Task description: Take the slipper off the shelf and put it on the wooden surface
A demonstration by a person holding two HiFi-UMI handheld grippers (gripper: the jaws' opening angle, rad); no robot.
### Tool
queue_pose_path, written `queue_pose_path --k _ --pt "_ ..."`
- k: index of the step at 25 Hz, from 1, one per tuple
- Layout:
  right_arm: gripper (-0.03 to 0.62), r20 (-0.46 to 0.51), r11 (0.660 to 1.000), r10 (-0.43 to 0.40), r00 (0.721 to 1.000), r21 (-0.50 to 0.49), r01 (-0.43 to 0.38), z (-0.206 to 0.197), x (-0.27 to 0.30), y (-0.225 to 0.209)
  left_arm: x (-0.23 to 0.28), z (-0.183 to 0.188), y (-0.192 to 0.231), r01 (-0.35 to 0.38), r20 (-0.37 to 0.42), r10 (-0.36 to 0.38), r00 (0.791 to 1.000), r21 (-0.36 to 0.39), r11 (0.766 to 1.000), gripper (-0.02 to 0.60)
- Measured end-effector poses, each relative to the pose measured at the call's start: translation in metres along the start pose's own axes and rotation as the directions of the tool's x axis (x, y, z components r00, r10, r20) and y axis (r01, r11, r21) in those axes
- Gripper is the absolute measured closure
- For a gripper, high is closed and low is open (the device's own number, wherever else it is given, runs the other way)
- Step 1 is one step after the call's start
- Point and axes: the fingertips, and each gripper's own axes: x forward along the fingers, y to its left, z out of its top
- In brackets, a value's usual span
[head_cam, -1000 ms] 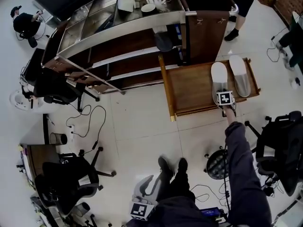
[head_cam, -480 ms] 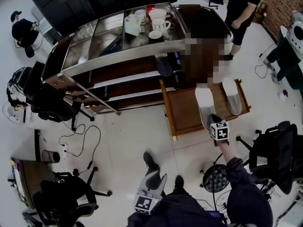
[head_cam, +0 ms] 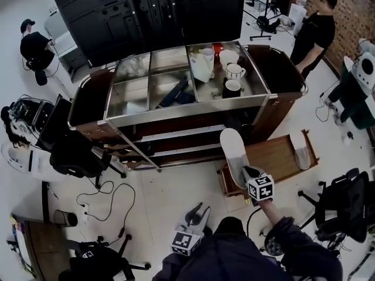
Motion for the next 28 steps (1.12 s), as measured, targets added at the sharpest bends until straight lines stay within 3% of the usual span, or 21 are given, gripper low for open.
queue_pose_path --k 5,11,15,18,23,28 --pt "0.579 -0.047 0.998 0.011 0.999 -0.057 -0.014 0.064 0.108 0.037 0.0 0.01 0.062 -0.037 0.031 0.038 0.999 -0.032 0.999 0.456" --pt "0.579 -0.055 0.998 -0.025 0.998 -0.065 0.022 0.124 0.236 0.034 0.018 0.027 0.141 -0.117 0.026 0.119 0.993 -0.056 0.992 0.456" --pt "0.579 -0.118 0.995 -0.066 0.991 -0.077 0.057 0.132 0.304 0.025 0.03 0.042 0.195 -0.199 0.013 0.201 0.98 -0.082 0.977 0.456" --pt "0.572 -0.139 0.996 -0.053 0.989 -0.078 0.043 0.136 0.342 0.026 0.042 0.059 0.221 -0.213 0.016 0.215 0.977 -0.083 0.974 0.456" --pt "0.545 -0.042 0.987 -0.053 0.998 -0.152 0.046 0.167 0.351 0.034 0.07 0.081 0.224 -0.164 0.051 0.168 0.985 -0.075 0.984 0.471" --pt "0.533 0.092 0.975 -0.071 0.993 -0.206 0.089 0.156 0.292 0.061 0.065 0.07 0.2 -0.107 0.052 0.11 0.993 -0.05 0.993 0.471"
